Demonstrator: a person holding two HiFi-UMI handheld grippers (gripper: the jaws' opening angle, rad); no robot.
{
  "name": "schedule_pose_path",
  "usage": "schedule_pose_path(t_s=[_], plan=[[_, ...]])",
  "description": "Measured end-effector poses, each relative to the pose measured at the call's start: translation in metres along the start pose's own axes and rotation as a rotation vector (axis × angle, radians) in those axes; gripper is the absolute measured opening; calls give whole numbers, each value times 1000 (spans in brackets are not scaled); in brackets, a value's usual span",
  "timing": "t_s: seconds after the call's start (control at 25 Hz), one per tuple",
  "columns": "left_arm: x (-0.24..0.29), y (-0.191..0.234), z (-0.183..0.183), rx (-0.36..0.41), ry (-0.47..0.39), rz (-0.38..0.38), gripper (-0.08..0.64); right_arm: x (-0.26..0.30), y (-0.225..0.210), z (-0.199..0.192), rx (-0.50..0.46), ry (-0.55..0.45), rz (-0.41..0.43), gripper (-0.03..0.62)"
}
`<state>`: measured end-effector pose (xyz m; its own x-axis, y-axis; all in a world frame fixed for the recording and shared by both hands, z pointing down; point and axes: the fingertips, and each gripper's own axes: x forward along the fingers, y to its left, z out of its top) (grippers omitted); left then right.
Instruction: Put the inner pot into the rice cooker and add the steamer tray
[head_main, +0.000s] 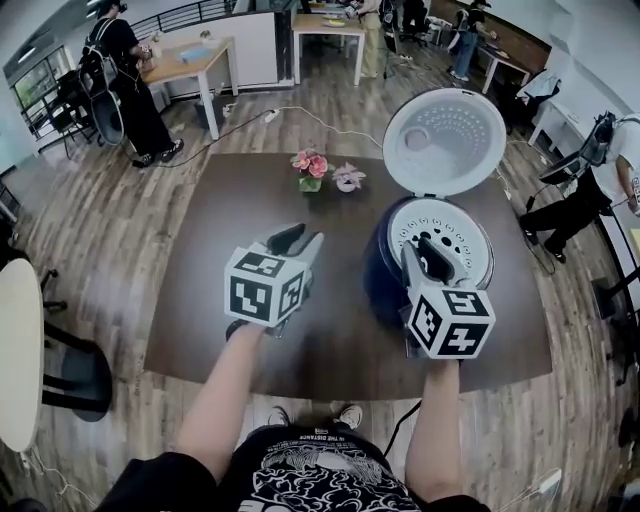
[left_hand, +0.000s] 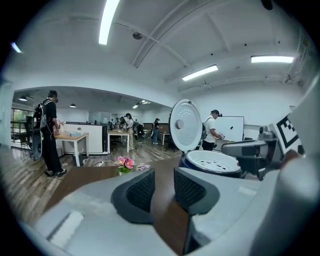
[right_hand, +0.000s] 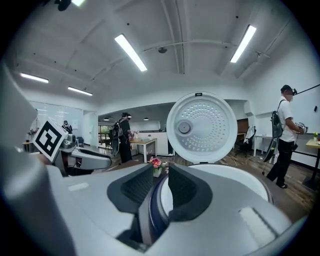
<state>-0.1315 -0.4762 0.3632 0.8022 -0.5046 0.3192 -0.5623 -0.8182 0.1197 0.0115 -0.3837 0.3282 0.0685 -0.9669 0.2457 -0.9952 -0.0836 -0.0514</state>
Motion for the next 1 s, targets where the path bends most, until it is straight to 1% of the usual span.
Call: schedule_pose_path(t_s=[0.12, 0.32, 0.44, 0.6, 0.76, 1.0], plan=[[-22, 20, 0, -7, -11, 43, 117, 9, 24, -1, -2, 0, 41, 70], [-49, 49, -7, -15, -25, 116, 82, 22, 45, -8, -30, 9, 94, 1], [-61, 64, -12, -8, -30, 155, 59, 30, 54, -9, -36, 2, 114, 0], [-71, 71, -18, -4, -30, 181, 29, 34, 57, -11, -45, 4, 137, -1], [-75, 73, -21, -3, -28, 191, 5, 36, 60, -12, -54, 2, 155, -1], [-75, 77, -20, -22, -43, 188, 5, 35, 60, -13, -52, 1, 151, -1]])
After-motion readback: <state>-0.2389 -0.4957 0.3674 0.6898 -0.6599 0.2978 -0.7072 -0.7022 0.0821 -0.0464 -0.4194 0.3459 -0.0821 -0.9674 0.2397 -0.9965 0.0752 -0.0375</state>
